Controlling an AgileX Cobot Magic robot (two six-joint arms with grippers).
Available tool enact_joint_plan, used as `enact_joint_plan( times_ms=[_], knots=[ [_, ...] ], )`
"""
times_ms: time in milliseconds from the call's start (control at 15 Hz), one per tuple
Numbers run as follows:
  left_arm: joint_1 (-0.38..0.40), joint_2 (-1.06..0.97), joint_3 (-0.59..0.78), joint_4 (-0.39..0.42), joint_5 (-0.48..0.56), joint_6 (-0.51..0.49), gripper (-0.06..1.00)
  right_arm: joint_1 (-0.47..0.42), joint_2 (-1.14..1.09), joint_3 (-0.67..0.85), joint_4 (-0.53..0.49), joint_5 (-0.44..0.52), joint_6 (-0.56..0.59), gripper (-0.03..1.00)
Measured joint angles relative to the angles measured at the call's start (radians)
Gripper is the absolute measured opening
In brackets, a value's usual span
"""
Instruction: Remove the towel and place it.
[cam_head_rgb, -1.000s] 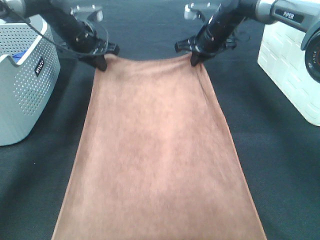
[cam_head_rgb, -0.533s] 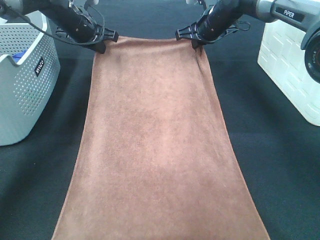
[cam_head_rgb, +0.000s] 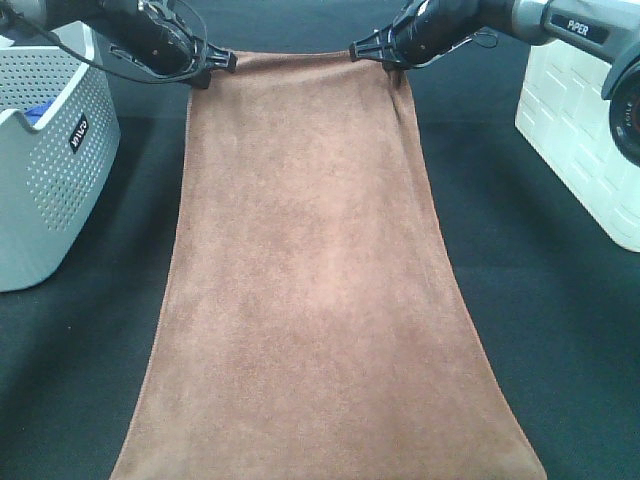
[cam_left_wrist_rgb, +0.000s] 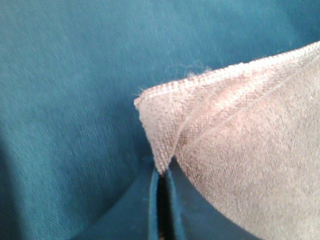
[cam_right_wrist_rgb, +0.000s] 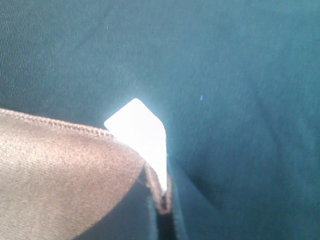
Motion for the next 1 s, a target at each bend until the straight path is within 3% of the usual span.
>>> enact_joint_plan(
  times_ms=[1000],
  knots=[
    [0.000,0.111,0.000,-0.003,-0.167,0.001,0.00,0.000,0.099,-0.002,0.003,-0.140,0.000,0.01]
  ],
)
